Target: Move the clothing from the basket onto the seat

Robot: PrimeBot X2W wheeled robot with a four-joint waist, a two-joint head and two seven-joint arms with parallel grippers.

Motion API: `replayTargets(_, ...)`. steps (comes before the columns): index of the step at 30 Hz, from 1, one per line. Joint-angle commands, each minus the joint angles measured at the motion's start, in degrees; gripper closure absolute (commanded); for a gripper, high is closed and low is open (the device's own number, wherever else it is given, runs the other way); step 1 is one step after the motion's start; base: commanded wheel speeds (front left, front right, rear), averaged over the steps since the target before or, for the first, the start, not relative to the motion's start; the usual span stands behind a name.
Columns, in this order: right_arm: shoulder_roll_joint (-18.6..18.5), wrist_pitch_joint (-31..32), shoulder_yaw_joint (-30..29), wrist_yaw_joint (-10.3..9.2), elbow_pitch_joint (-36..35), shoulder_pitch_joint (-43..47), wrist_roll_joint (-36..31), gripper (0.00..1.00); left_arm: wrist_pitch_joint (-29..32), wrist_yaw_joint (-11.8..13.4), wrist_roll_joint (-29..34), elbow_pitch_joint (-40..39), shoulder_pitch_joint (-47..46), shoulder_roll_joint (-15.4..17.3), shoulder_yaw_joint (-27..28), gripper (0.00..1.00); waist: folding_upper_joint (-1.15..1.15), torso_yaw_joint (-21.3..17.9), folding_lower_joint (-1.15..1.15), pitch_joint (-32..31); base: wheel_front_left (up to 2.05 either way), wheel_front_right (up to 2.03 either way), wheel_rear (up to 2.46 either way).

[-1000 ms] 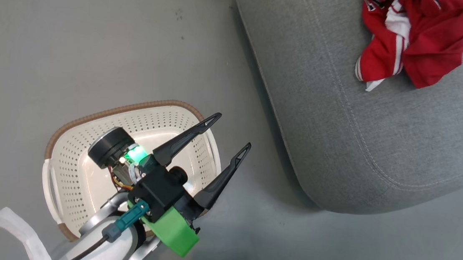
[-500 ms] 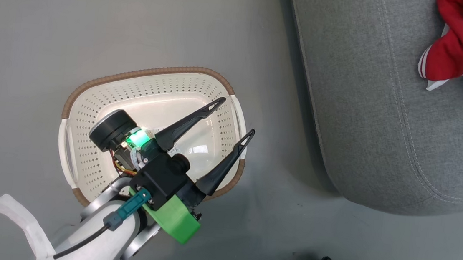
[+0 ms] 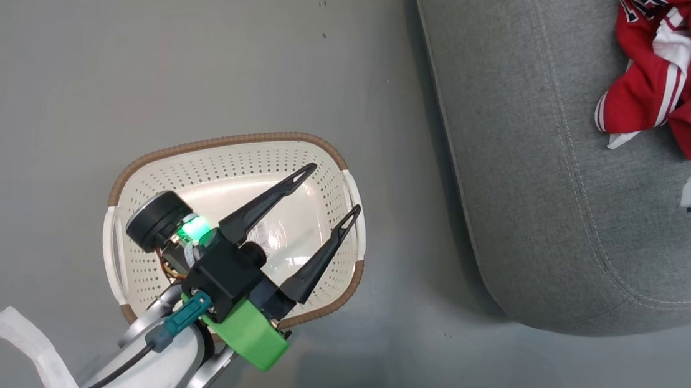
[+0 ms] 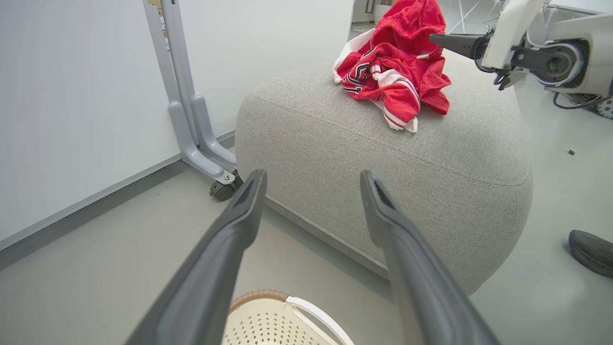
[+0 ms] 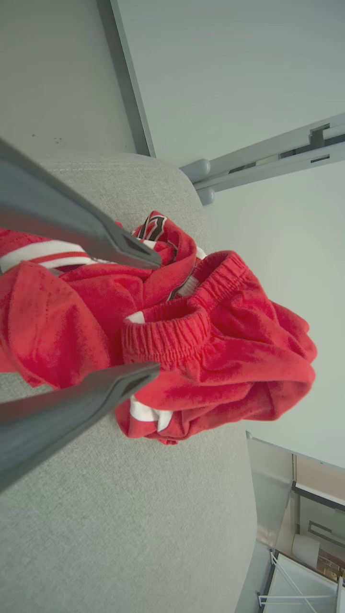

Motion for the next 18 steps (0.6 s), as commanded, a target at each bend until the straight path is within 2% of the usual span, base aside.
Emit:
replayTargets(1,1.42,-0.21,-0.11,0.00,-2.87,2.63,-1.37,0.00,-0.69,0.70,-0.62,0.28,1.38,-0.09,0.49,0.00,0.00,-0.88,0.00,-3.27,0.00,0.00,0.00)
replayTargets(5,5.61,-0.19,1.25,0.00,-10.94,9.44,-4.31,0.00,-1.71,2.72,-1.92,1.28,3.70,-0.33,2.02,0.00,0.00,-0.83,0.00,-6.36,0.00,0.00,0.00)
replayTargets(8,7.62,-0.20,4.14,-0.01,-15.58,14.01,-5.93,0.00,-2.41,5.21,-3.13,2.03,5.70,-0.62,3.81,0.00,0.00,-0.67,0.00,-8.80,0.00,0.00,0.00)
replayTargets(14,9.35,-0.03,9.00,0.00,-22.32,21.72,-7.70,0.00,-3.83,9.13,-4.66,3.10,9.06,-1.70,7.29,0.00,0.00,2.16,0.00,-12.79,0.00,0.00,0.00)
replayTargets(18,9.67,1.21,11.78,0.00,-25.94,25.58,-7.87,0.00,-4.37,10.63,-5.09,3.93,10.47,-2.12,9.81,0.00,0.00,4.91,0.00,-14.45,0.00,0.00,0.00)
